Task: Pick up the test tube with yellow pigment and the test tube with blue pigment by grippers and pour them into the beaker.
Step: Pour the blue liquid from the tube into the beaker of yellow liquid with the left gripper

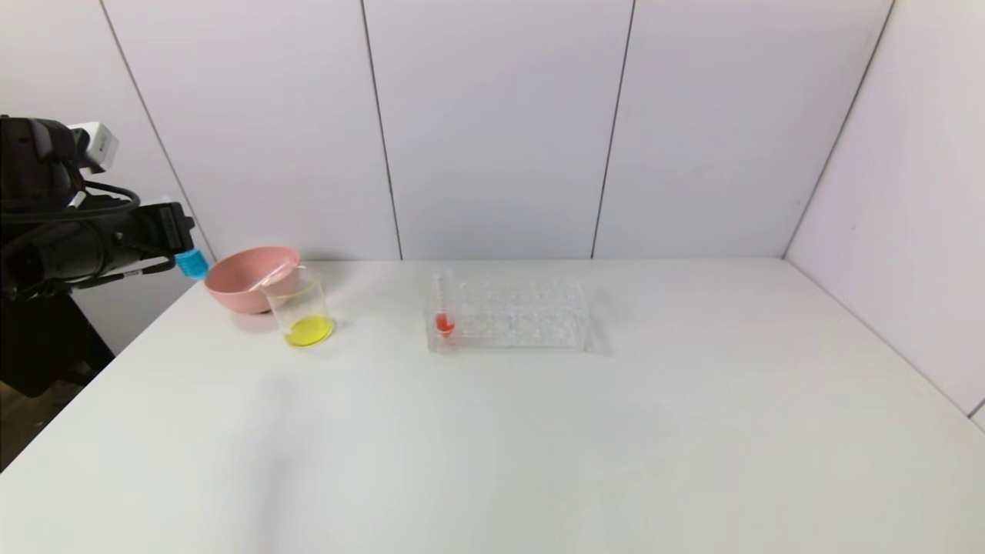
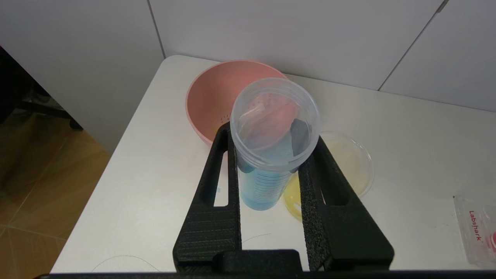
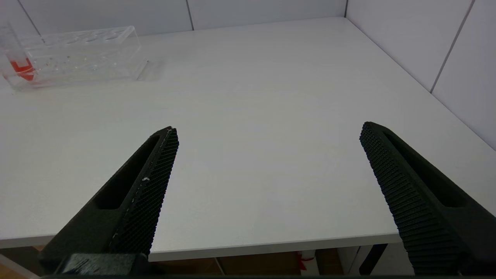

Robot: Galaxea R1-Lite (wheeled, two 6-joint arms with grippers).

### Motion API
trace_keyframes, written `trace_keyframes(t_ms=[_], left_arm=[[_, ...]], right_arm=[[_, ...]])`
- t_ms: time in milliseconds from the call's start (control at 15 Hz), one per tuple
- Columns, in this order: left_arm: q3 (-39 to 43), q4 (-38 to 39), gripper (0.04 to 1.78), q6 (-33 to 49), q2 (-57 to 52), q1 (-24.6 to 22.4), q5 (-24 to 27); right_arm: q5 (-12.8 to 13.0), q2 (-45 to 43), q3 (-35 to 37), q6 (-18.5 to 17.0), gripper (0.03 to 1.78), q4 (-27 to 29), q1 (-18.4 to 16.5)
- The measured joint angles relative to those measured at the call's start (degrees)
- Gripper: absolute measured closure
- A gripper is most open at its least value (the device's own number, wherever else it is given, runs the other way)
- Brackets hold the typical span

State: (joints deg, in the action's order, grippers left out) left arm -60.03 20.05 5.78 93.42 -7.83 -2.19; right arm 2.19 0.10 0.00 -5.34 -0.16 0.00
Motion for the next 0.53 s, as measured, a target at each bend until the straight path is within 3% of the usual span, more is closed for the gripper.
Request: trace_keyframes(t_ms=[400, 533], left_arm=[[-1.1, 2.2, 1.37, -2.3, 1.8, -2.1, 1.5], [-2.2, 2.3, 1.37, -4.8, 2.6, -3.3, 5.1]], right_arm=[[0.0, 0.0, 0.0, 0.0, 0.10, 0.0, 0.0], [0.0, 0.0, 0.0, 0.0, 0.10, 0.0, 0.0]])
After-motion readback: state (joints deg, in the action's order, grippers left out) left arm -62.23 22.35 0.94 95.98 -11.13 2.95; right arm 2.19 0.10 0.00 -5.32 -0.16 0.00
